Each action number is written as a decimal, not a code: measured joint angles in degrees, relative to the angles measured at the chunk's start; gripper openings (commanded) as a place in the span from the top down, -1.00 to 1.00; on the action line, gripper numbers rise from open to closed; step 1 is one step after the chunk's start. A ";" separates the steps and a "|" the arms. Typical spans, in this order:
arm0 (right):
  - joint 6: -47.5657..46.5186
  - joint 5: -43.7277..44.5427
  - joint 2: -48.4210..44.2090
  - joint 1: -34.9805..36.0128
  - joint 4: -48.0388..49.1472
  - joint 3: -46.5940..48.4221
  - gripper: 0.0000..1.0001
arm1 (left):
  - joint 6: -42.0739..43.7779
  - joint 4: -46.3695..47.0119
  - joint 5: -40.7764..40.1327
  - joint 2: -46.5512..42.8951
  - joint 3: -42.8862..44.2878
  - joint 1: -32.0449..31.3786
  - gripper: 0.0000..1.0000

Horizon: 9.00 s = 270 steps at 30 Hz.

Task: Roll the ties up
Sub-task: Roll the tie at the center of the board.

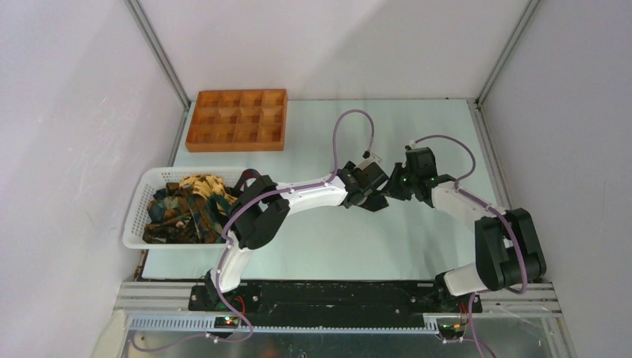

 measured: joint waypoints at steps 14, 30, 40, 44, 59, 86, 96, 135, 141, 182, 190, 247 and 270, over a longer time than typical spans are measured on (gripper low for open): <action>1.73 -0.76 9.53 1.31 3.85 -0.07 1.00 | 0.02 -0.15 -0.39 0.02 0.00 -0.13 0.01; 4.94 0.28 12.15 0.76 3.87 0.17 1.00 | 0.09 -0.85 -2.84 0.33 0.00 -0.35 0.02; 5.16 0.31 12.35 0.72 3.56 0.48 1.00 | 1.20 -1.25 -5.68 1.05 -0.02 -0.28 0.02; 5.16 0.33 12.39 0.70 3.56 0.52 1.00 | 1.57 -1.20 -6.47 1.40 -0.02 -0.28 0.02; 5.14 0.26 12.41 0.66 3.56 0.55 1.00 | 2.10 -3.76 -5.66 2.43 1.53 -0.22 -0.23; 5.11 0.13 12.50 0.59 3.54 0.61 1.00 | 2.14 -11.19 0.07 2.89 7.15 -0.28 -0.38; 5.11 -0.07 12.52 0.48 3.54 0.61 1.00 | 2.12 -12.24 1.46 2.89 8.55 -0.50 -0.39; 5.09 -0.28 12.57 0.37 3.54 0.61 1.00 | 1.05 -10.84 10.73 2.84 10.60 -0.61 -0.45; 5.07 -0.28 12.57 0.37 3.54 0.61 1.00 | 0.72 -9.53 13.22 2.84 10.60 -0.59 -0.45; 3.50 0.44 12.09 0.09 3.17 0.70 1.00 | -4.02 -5.90 17.46 -2.67 9.42 1.36 -0.47; 2.29 1.29 9.33 -0.15 1.81 0.70 0.90 | -4.92 -1.42 17.31 -15.13 1.86 3.34 -0.52; 5.33 -2.67 17.14 10.38 1.90 13.18 0.96 | -19.50 39.74 45.40 -18.21 -32.61 20.57 -0.66; 3.52 -1.68 16.52 9.79 0.24 13.38 0.71 | -23.08 46.45 51.91 -14.01 -33.46 20.59 0.02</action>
